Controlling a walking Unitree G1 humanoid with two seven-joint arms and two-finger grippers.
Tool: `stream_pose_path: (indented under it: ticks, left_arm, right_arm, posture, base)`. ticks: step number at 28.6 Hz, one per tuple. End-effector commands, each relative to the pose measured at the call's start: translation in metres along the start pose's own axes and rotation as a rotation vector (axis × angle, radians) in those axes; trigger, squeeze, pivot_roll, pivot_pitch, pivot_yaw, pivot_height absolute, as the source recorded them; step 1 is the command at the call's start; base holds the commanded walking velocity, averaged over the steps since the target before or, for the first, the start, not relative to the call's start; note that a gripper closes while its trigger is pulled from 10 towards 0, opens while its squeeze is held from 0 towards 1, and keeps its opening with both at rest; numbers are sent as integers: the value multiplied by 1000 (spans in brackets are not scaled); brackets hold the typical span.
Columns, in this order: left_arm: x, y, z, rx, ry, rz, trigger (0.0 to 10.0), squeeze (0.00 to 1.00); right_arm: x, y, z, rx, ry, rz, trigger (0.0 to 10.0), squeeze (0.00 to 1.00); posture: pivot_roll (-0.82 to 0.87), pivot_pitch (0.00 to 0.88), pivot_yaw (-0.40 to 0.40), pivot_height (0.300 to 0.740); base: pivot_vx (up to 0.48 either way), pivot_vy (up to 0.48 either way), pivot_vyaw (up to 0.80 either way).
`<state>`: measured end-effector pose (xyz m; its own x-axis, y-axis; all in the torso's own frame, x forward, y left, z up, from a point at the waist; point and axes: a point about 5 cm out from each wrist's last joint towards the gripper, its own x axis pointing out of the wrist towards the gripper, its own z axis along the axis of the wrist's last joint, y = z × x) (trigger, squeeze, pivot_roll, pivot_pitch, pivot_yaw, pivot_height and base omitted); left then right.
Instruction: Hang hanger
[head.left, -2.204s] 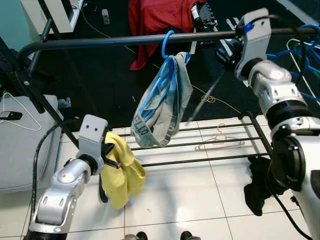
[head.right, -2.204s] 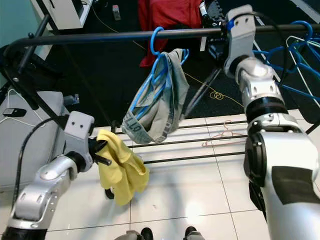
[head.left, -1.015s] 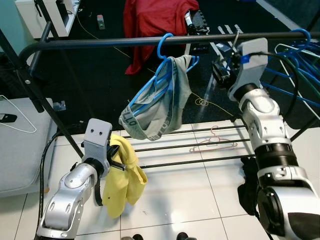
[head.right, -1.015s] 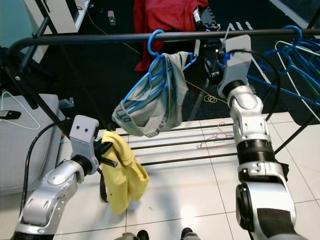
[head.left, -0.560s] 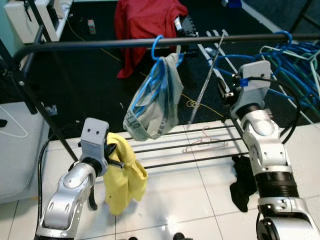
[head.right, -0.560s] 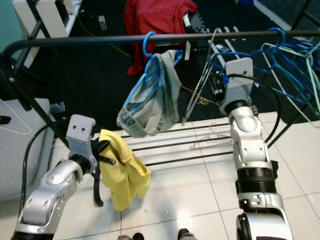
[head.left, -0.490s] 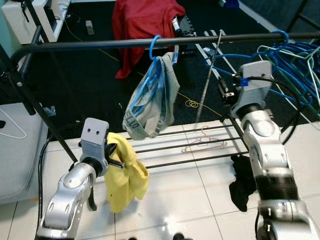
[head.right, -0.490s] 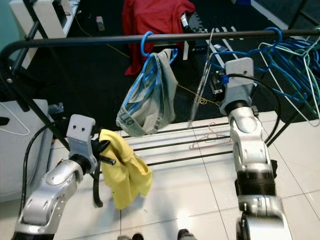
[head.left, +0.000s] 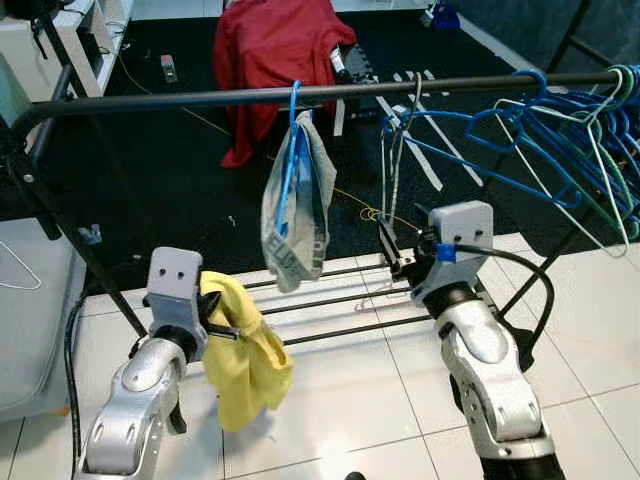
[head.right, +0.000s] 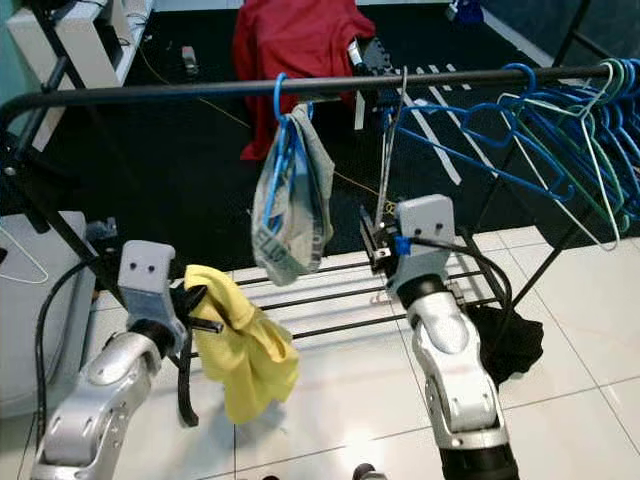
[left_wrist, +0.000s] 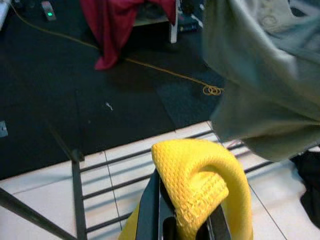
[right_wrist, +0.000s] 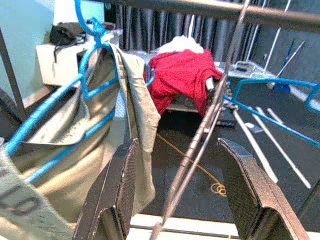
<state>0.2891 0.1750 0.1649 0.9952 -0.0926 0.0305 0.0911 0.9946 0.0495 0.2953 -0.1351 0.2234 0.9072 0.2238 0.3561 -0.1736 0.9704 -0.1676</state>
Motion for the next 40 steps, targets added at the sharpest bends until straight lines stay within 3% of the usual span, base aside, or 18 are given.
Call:
stream_pose_path:
  ticks: [1, 4, 7, 11, 14, 17, 21, 24, 30, 40]
  left_arm:
    - [-3, 1, 1, 9, -16, 11, 10000, 0]
    - [-5, 0, -4, 19, 8, 0, 10000, 0]
    - [-6, -4, -9, 24, 40, -25, 10000, 0]
    - [-5, -12, -25, 68, 135, -60, 10000, 0]
    - [-5, -13, -29, 69, 158, -69, 10000, 0]
    - [-8, -13, -41, 73, 240, -79, 10000, 0]
    - [-10, -13, -49, 78, 294, -90, 10000, 0]
    - [-9, -13, -51, 71, 295, -77, 10000, 0]
    - [-6, -16, -54, 54, 323, -92, 10000, 0]
    - [-9, -16, -56, 62, 348, -107, 10000, 0]
  right_arm:
    - [-4, -1, 2, -14, 0, -18, 10000, 0]
    - [-16, 6, -8, 8, 69, 21, 10000, 0]
    - [-29, 19, -30, 35, 219, 120, 10000, 0]
    - [-59, 31, -89, 229, 611, 198, 10000, 0]
    - [-67, 36, -102, 264, 693, 250, 10000, 0]
    - [-70, 37, -111, 314, 732, 232, 10000, 0]
    - [-66, 34, -112, 307, 734, 200, 10000, 0]
    - [-61, 32, -112, 276, 721, 185, 10000, 0]
    - [-62, 35, -119, 330, 786, 175, 10000, 0]
    - [-63, 35, -121, 348, 783, 206, 10000, 0]
  posture:
    - [-56, 206, -20, 740]
    - [-58, 207, -21, 740]
    - [-57, 198, -21, 740]
    - [-52, 203, -18, 740]
    - [-52, 214, -17, 740]
    - [-49, 209, -13, 740]
    - [-49, 223, -15, 740]
    - [-45, 211, -14, 740]
    - [-43, 224, -11, 740]
    - [-29, 224, 0, 740]
  base:
    - [0, 0, 0]
    - [0, 0, 0]
    - [0, 0, 0]
    - [0, 0, 0]
    - [0, 0, 0]
    - [0, 0, 0]
    - [0, 0, 0]
    - [0, 0, 0]
    - [0, 0, 0]
    - [0, 0, -759]
